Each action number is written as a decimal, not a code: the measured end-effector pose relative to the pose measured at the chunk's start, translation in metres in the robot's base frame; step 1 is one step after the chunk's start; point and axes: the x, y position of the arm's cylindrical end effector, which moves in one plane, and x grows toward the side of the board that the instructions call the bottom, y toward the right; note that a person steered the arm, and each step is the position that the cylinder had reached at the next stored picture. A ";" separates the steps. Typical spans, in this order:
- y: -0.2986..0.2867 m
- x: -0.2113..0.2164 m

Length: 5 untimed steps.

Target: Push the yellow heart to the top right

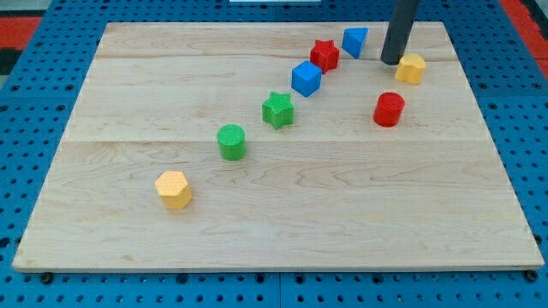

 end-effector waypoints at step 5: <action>-0.033 0.042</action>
